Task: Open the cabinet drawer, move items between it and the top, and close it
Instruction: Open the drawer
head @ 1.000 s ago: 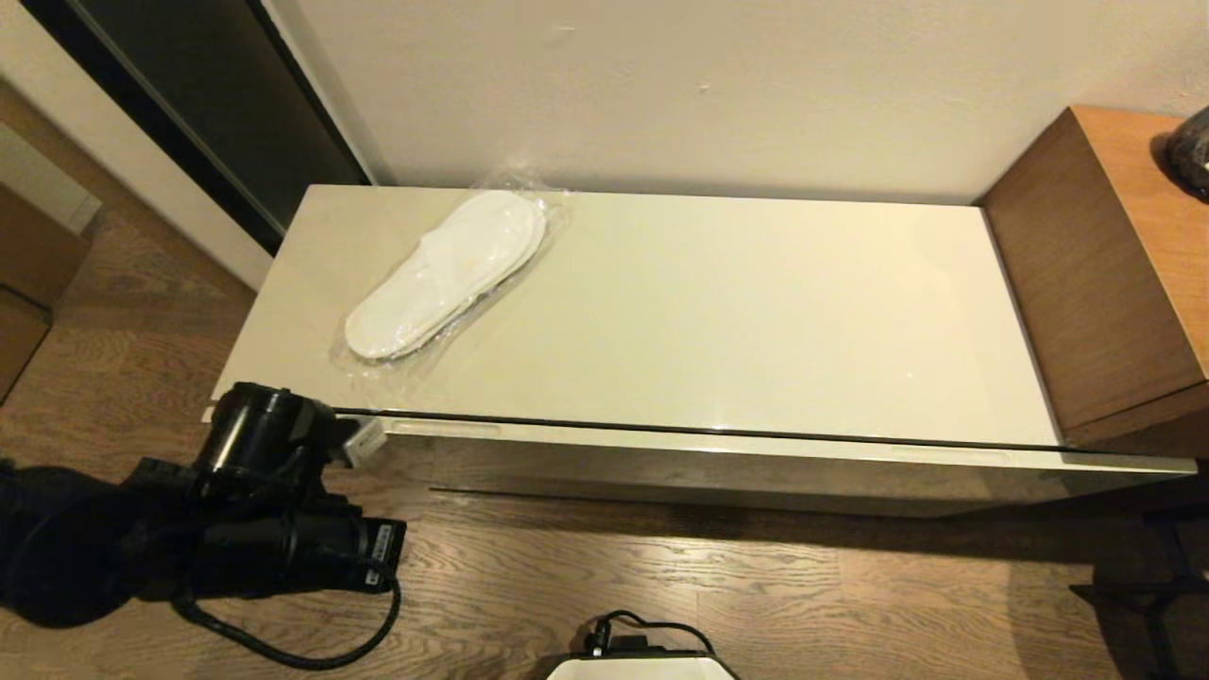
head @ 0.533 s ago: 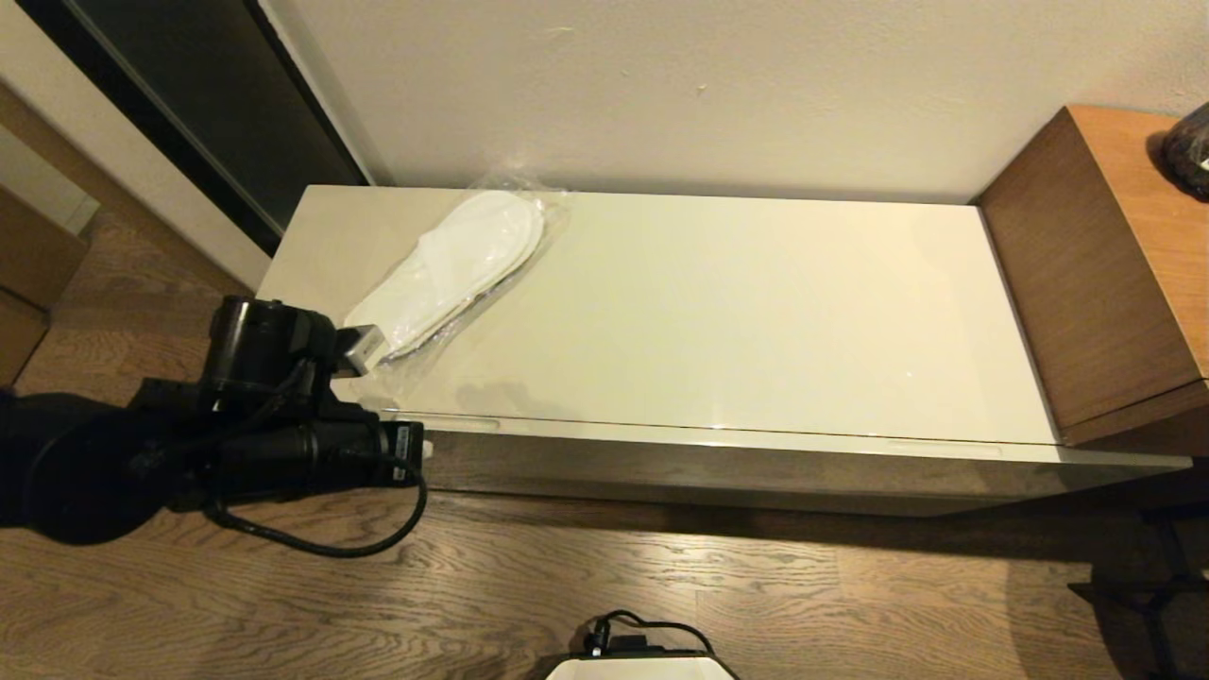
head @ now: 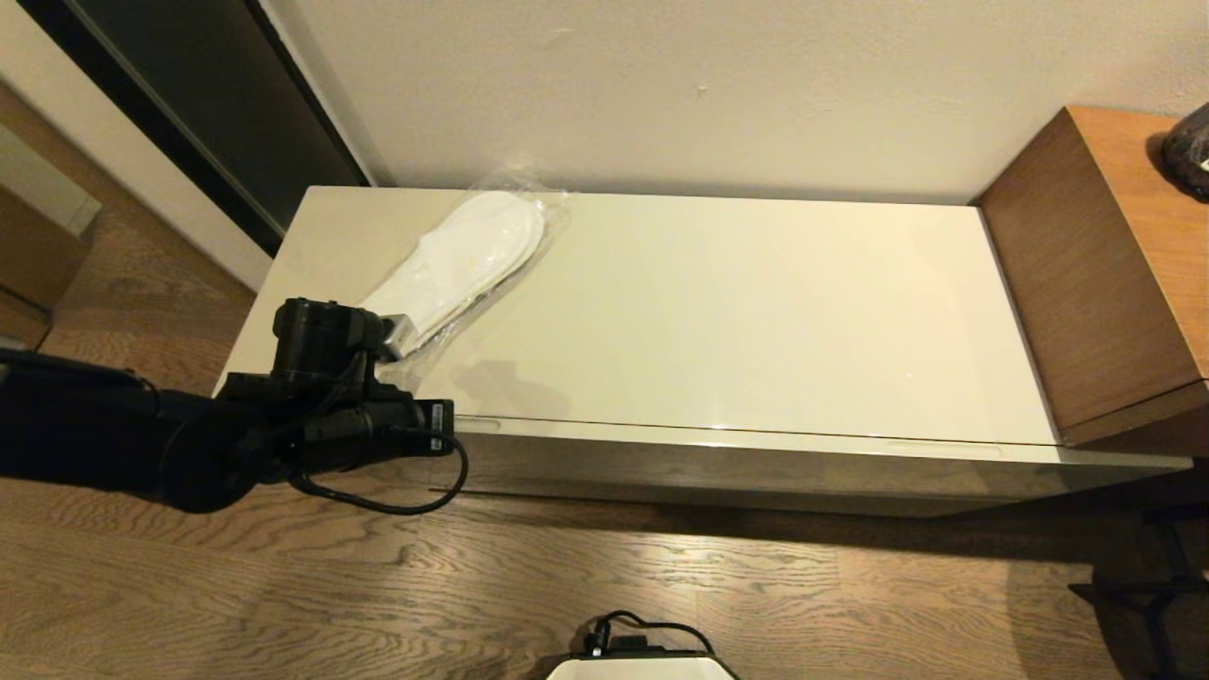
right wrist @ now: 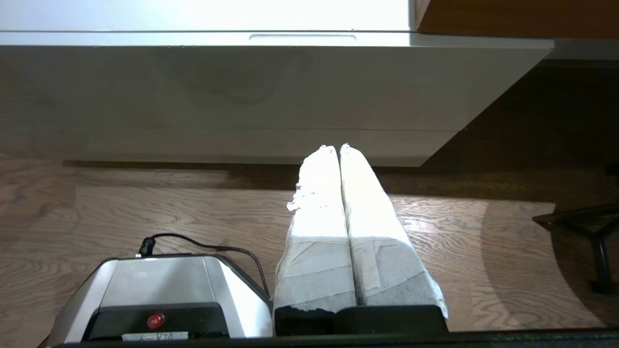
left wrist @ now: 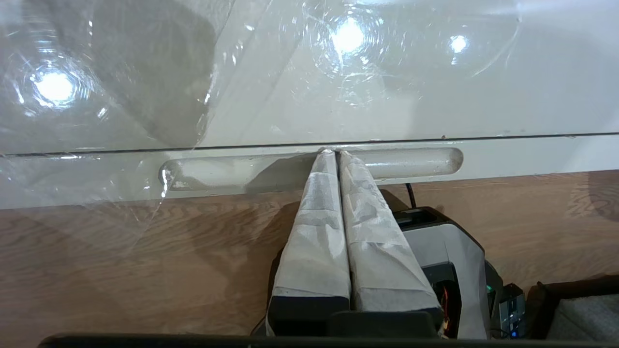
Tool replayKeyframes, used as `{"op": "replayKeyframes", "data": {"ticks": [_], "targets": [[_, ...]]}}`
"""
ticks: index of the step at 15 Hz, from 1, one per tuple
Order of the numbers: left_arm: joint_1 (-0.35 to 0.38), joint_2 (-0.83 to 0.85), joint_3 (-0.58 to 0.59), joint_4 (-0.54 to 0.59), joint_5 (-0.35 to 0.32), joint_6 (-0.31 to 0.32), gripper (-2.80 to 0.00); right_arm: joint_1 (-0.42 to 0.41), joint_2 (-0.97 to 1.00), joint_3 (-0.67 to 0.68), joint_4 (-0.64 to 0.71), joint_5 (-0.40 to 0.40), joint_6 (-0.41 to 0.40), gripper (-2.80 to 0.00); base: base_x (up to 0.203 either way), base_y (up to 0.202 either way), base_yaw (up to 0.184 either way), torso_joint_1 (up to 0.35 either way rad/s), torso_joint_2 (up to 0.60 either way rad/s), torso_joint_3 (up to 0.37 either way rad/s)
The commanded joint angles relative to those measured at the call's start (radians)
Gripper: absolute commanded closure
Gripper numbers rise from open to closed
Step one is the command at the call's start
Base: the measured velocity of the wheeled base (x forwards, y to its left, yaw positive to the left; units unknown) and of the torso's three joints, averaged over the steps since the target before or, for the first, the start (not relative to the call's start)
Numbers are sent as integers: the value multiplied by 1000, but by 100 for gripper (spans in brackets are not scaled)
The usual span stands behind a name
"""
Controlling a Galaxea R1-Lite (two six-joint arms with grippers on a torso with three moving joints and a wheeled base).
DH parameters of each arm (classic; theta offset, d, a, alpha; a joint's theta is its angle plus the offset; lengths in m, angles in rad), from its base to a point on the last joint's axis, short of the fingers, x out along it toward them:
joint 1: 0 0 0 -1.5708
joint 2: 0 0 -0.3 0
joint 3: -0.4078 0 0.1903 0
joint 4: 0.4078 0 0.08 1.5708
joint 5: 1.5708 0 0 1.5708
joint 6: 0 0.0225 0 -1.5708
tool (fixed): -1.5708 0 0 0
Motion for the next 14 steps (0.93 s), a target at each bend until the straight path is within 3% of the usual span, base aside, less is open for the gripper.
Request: {"op": "replayKeyframes", "data": {"ticks": [1, 4, 7, 10, 14], "targets": [[0, 21, -5, 3, -1, 0, 0, 0, 0, 2, 0, 1, 0, 0, 0, 0, 0, 0, 0, 0], [0, 25, -13, 32, -4, 6, 0, 0, 1, 2, -1, 1, 0, 0, 0, 0, 0, 0, 0, 0], [-1, 13, 20, 147, -16, 5, 0, 0, 0, 2, -1, 1, 0, 0, 0, 0, 0, 0, 0, 0], [0, 22, 70, 157, -39, 7, 0, 0, 0, 2, 0, 2, 0, 0, 0, 0, 0, 0, 0, 0], [2, -58, 101, 297, -136, 2, 0, 0, 0, 2, -1, 1, 0, 0, 0, 0, 0, 0, 0, 0]]}}
